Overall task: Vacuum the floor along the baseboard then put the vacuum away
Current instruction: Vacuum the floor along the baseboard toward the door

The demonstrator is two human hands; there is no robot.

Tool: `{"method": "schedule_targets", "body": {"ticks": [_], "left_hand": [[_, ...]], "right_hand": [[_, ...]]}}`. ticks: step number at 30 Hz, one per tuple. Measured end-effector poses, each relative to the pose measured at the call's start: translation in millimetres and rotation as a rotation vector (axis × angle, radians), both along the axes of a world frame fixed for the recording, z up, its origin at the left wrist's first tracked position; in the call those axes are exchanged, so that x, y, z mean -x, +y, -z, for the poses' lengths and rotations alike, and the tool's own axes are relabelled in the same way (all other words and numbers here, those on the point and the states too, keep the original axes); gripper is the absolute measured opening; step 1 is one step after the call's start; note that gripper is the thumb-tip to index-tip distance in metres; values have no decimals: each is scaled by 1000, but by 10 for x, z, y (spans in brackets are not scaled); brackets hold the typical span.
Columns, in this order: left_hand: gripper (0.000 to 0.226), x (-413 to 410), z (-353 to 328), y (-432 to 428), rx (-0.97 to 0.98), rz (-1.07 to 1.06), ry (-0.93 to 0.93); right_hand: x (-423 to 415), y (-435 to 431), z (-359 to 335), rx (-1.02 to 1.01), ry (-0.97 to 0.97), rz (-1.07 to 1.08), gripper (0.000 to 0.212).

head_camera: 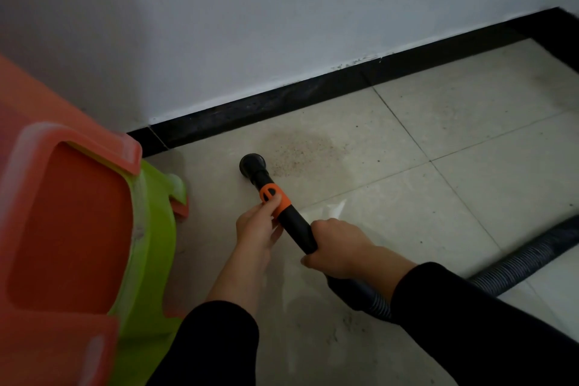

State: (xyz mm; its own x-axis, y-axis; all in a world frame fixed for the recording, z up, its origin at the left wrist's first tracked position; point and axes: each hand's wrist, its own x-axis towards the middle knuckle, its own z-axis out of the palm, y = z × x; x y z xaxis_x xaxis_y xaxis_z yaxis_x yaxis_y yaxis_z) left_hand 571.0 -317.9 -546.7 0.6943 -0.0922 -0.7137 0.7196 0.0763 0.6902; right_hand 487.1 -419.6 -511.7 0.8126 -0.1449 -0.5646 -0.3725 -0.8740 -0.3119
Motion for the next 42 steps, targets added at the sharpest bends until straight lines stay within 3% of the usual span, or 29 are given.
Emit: {"method": "schedule_targets", "body": {"ticks": [18,26,42], "left_hand": [[16,329,-60,-244,-28,48,6],[18,584,-133,-393,-23,85,0],[22,905,-273,-635,-72,155,37]], "right_hand": [[386,-219,-36,-22,-5,80,27],[644,-344,-25,-25,5,137,35],[1001,-497,-59,-35,29,220,32]]}}
